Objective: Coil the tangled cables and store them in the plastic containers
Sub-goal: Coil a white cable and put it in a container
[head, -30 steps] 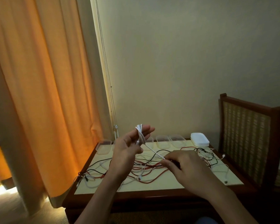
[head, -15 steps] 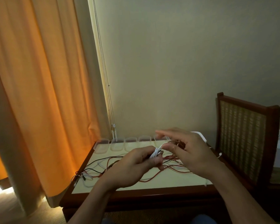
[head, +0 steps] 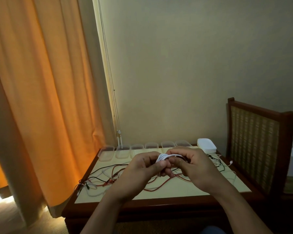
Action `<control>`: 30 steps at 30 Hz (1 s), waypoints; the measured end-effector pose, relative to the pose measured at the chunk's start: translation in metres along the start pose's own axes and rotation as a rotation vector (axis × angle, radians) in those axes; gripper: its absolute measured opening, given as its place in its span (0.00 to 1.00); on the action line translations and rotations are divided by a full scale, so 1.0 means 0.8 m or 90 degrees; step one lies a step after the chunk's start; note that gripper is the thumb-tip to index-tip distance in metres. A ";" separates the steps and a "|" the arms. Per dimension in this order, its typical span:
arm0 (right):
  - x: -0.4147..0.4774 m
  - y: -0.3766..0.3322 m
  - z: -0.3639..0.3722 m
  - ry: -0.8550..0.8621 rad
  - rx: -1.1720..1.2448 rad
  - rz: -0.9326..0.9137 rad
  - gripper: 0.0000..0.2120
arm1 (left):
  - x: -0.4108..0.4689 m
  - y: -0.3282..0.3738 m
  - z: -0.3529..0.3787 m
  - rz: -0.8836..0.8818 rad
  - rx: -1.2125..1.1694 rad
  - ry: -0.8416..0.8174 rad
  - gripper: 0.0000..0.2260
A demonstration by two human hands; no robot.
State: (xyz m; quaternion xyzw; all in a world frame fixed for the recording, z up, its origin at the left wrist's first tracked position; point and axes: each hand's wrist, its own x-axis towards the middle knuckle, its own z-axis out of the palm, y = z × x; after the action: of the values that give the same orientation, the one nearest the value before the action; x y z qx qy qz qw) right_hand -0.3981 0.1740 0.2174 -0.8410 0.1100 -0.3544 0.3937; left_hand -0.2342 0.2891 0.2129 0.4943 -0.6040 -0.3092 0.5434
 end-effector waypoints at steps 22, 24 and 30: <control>-0.014 0.015 0.004 0.165 -0.082 0.003 0.08 | 0.000 -0.006 0.035 -0.001 -0.019 0.216 0.07; -0.015 0.012 0.004 0.175 -0.062 0.022 0.09 | 0.002 -0.004 0.027 -0.008 0.032 0.236 0.05; -0.016 0.005 -0.004 0.079 0.031 0.116 0.12 | 0.000 -0.005 0.014 -0.034 0.050 0.283 0.03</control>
State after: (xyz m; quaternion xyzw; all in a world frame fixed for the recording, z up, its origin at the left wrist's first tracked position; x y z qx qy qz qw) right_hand -0.4088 0.1753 0.2092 -0.7943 0.2016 -0.3711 0.4368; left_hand -0.2438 0.2862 0.2065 0.5865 -0.4678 -0.1832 0.6353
